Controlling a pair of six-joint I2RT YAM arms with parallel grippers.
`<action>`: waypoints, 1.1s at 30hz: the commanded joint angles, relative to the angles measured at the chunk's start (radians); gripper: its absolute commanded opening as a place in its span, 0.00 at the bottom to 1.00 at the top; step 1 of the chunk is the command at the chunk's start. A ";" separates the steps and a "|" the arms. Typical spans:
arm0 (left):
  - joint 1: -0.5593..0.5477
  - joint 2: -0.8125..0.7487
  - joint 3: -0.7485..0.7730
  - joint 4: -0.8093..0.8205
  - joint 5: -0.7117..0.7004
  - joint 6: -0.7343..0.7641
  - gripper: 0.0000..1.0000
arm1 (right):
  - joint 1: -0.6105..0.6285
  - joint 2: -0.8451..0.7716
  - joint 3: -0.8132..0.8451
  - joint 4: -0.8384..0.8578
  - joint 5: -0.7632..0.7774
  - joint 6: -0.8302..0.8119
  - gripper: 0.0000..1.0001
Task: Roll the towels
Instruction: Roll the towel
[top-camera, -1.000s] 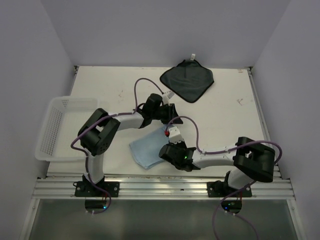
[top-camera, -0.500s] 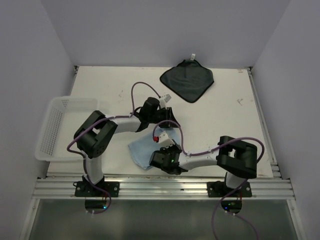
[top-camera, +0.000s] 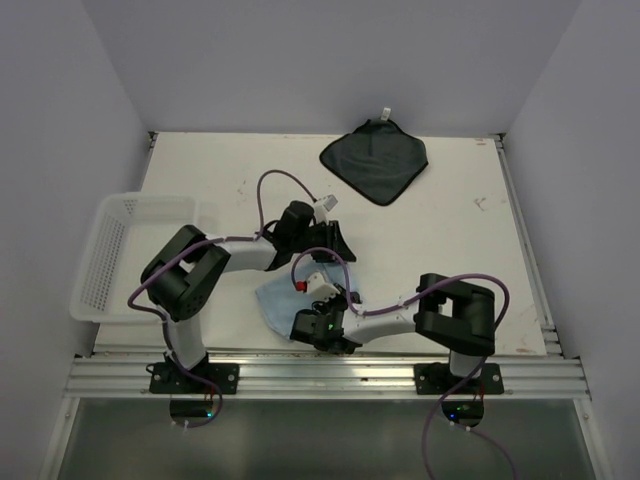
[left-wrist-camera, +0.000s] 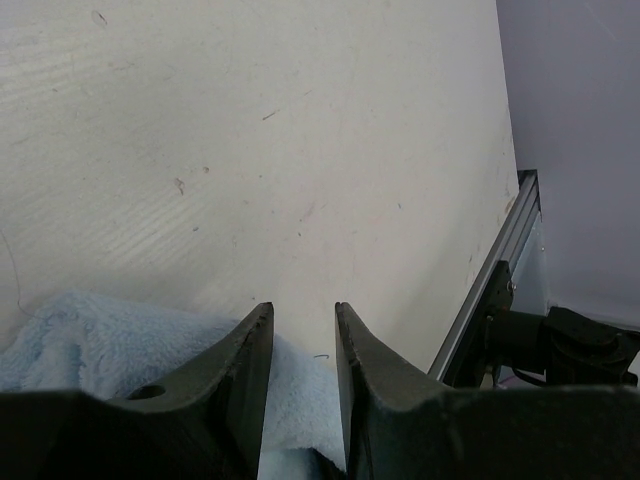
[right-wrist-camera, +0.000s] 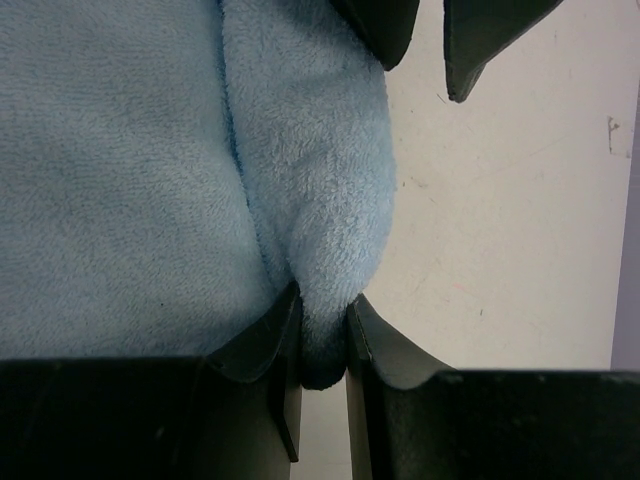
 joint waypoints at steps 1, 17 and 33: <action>-0.006 -0.042 -0.035 0.057 -0.008 -0.002 0.34 | 0.012 0.022 0.022 -0.031 -0.005 -0.004 0.00; -0.009 -0.065 -0.230 0.163 -0.045 -0.043 0.34 | 0.049 0.143 0.106 -0.129 0.040 -0.027 0.01; -0.044 -0.100 -0.338 0.233 -0.132 -0.088 0.32 | 0.047 0.015 0.027 -0.039 -0.012 -0.010 0.26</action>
